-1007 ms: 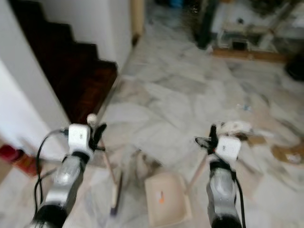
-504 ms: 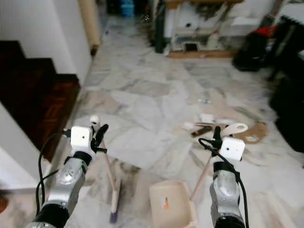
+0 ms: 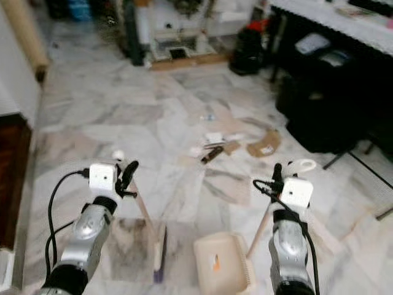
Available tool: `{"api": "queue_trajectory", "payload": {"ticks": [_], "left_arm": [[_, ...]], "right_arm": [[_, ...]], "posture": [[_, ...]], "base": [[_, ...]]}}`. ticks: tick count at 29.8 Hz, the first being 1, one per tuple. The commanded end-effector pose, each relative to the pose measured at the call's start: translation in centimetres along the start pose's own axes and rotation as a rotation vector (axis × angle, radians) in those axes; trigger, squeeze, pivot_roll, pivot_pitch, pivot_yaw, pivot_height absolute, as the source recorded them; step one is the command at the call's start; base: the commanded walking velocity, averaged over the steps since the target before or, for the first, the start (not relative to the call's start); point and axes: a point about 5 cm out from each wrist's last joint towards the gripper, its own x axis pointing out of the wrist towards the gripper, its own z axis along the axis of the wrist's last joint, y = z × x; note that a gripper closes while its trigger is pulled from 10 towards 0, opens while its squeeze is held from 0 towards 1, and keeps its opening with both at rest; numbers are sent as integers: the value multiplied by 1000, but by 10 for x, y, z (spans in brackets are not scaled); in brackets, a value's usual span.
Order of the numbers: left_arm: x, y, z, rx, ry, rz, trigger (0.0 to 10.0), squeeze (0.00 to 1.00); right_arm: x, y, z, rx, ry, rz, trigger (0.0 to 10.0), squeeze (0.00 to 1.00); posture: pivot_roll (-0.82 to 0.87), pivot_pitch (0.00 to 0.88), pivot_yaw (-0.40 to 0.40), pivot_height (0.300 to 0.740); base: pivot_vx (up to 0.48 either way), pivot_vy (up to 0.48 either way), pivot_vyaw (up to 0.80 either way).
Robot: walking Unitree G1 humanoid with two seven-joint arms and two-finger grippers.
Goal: Sweep floor
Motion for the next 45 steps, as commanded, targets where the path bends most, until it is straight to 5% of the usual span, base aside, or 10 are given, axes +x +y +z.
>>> {"api": "queue_trajectory", "payload": {"ticks": [1,18,24,45], "left_arm": [[2,5,6,7,-27,11,10000,0],[2,6,6,10,-26,18,10000,0],[2,5,5,9,-24,11,10000,0],[1,3,4,9,-27,2,10000,0]], "right_arm": [[6,5,10,8,-46,15,10000,0],[6,8,10,14,-48,28,10000,0],[5,15,12,-65,-64,95,10000,0],[3,14,11,-13,-65,70,10000,0]], "posture": [[-118,0,22,740],[-120,0,23,740],[-122,0,24,740],[-122,0,22,740]], "base": [[0,0,0],[180,0,0],[311,0,177],[315,0,57]]}}
